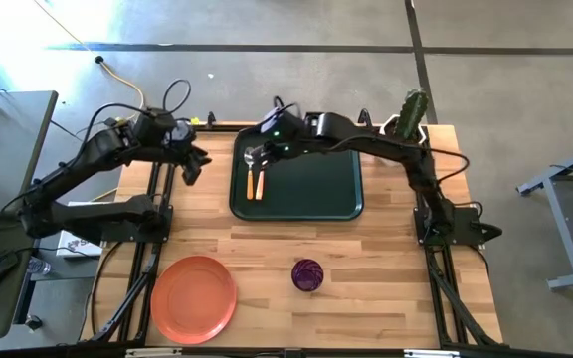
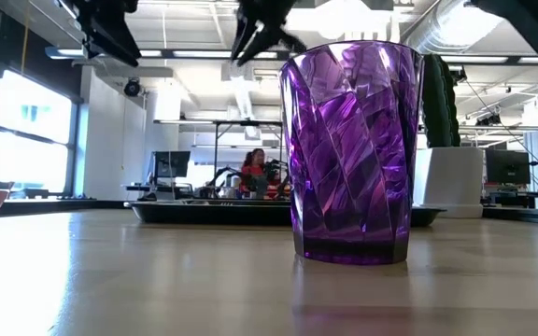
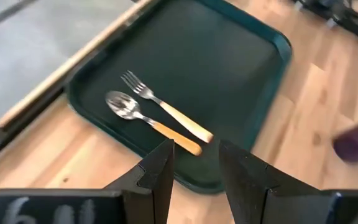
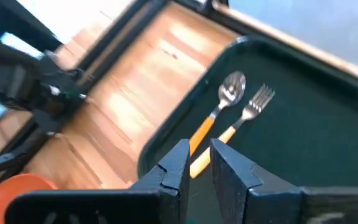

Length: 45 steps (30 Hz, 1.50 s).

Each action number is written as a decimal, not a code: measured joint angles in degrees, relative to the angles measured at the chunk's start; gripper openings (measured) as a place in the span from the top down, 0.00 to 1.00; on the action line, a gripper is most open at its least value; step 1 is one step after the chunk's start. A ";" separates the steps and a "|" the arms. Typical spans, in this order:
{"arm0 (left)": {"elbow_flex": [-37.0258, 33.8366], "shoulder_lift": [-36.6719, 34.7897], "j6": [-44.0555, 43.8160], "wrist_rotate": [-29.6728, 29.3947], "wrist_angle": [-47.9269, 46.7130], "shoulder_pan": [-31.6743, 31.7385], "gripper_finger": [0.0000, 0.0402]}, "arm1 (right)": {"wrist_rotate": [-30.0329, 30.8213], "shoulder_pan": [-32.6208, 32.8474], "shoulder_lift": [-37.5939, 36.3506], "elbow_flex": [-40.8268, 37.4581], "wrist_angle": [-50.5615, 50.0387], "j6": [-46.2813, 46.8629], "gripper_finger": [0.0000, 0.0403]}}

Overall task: Pick and place plate/cup/fork/spoon on tray
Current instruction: Put the orange plate on the right side of the light orange fork

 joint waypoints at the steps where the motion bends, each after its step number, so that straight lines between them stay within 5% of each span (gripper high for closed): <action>1: 0.00 0.00 -0.42 0.10 -0.28 -1.14 0.71 | 0.01 -0.05 -1.02 0.00 -0.03 -0.50 0.87; 25: -9.12 4.78 -6.78 0.15 -5.01 -32.13 0.71 | 0.84 -1.59 -23.10 0.00 -4.37 -13.46 0.87; 45: -13.57 18.82 -14.01 1.23 -2.57 -51.43 0.71 | 3.80 -1.59 -25.24 0.00 -10.41 -14.67 0.87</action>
